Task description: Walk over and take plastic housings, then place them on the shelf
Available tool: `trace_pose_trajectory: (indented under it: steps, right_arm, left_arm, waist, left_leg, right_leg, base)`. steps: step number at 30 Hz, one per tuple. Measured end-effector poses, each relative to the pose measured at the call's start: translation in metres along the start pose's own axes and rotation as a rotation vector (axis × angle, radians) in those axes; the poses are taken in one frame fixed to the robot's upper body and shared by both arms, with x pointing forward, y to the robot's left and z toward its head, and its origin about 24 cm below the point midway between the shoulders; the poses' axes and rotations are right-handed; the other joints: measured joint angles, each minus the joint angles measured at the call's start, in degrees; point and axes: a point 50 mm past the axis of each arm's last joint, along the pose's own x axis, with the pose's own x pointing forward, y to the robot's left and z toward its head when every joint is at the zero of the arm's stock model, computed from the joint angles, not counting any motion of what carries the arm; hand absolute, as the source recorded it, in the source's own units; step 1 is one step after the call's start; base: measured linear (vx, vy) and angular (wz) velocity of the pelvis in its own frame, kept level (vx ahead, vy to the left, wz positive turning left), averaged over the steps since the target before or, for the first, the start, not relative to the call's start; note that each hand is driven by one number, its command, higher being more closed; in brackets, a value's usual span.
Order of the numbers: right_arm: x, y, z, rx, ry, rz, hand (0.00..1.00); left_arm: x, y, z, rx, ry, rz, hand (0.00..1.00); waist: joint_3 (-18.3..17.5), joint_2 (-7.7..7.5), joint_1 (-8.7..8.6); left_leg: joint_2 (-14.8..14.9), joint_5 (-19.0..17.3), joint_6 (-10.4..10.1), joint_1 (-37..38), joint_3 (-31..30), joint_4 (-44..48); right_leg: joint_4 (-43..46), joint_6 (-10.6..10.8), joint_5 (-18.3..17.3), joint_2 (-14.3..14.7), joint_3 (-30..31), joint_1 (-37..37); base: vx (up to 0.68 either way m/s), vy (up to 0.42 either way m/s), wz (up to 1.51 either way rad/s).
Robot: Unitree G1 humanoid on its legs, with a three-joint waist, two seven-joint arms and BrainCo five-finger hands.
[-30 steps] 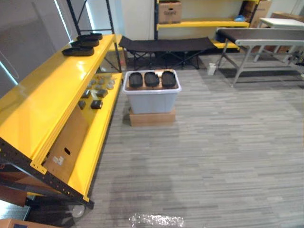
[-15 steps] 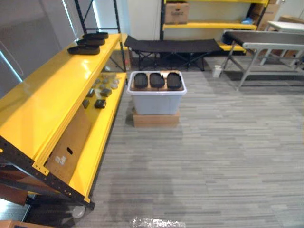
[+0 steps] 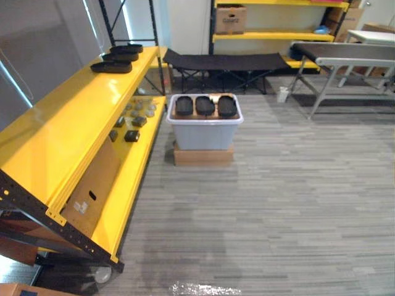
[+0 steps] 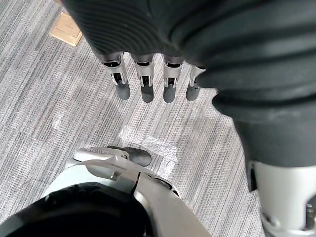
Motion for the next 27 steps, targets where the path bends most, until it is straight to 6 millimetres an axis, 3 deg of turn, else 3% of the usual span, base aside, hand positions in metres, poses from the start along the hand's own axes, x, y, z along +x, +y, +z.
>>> trace_pose_trajectory:
  steps: [7, 9, 12, 14, 16, 19, 27]
  right_arm:
    - [0.001, 0.007, 0.011, -0.080, -0.018, 0.025, 0.00]
    - [0.002, 0.016, 0.020, -0.102, -0.039, 0.044, 0.00]
    - [0.002, 0.033, 0.036, -0.113, -0.097, 0.086, 0.00]
    - [0.001, 0.040, 0.045, -0.118, -0.141, 0.109, 0.00]
    - [-0.001, 0.055, 0.056, -0.128, -0.194, 0.149, 0.00]
    - [-0.002, 0.061, 0.061, -0.137, -0.217, 0.156, 0.00]
    - [-0.003, 0.064, 0.064, -0.128, -0.232, 0.171, 0.00]
  left_arm:
    - [0.000, -0.005, 0.016, 0.012, -0.070, -0.027, 0.00]
    - [-0.002, -0.012, 0.037, 0.030, -0.146, -0.042, 0.00]
    - [-0.007, -0.020, 0.067, 0.046, -0.248, -0.055, 0.00]
    - [-0.009, -0.025, 0.076, 0.047, -0.288, -0.062, 0.00]
    - [-0.013, -0.042, 0.089, 0.083, -0.350, -0.098, 0.00]
    - [-0.017, -0.062, 0.095, 0.112, -0.388, -0.143, 0.00]
    - [-0.019, -0.066, 0.097, 0.127, -0.420, -0.119, 0.00]
  waist:
    - [2.39, -0.40, 0.26]
    - [5.36, -0.69, 0.40]
    - [9.14, -1.82, 0.81]
    - [9.36, -1.80, 1.09]
    - [9.55, -1.49, 1.86]
    - [9.70, -1.24, 2.44]
    - [9.98, -1.05, 2.68]
  left_leg:
    - [0.37, -0.16, -0.27, -3.85, 0.21, 0.13]
    - [0.52, 0.21, -0.22, -6.32, 0.06, 1.03]
    - [1.18, -2.10, -0.03, -10.10, -0.27, 7.83]
    - [1.45, -3.16, -0.39, -10.71, -0.21, 10.14]
    - [1.65, -4.28, -0.27, -10.93, -0.35, 12.02]
    - [1.67, -5.69, 0.21, -11.67, -0.63, 14.22]
    - [1.22, -6.59, 0.79, -14.15, -2.57, 16.70]
  right_leg:
    - [1.82, -0.48, -0.46, 0.07, 0.09, -4.48]
    - [4.40, -0.76, -1.03, -0.27, 0.16, -7.81]
    - [6.98, -0.75, -1.47, -0.90, 0.05, -9.57]
    - [8.04, -0.73, -1.50, -1.08, 0.07, -9.56]
    - [9.31, -0.67, -1.79, -1.30, 0.07, -9.57]
    - [11.12, -0.88, -2.87, -1.76, 0.05, -9.96]
    - [14.07, -0.59, -5.86, -2.64, -0.70, -11.85]
  base:
    - [-0.02, -0.005, 0.00]
    - [-0.01, -0.001, 0.07]
    - [0.02, -0.005, 0.08]
    - [0.04, 0.026, 0.05]
    - [0.03, 0.043, 0.05]
    - [-0.01, 0.033, 0.03]
    - [-0.03, -0.010, 0.09]
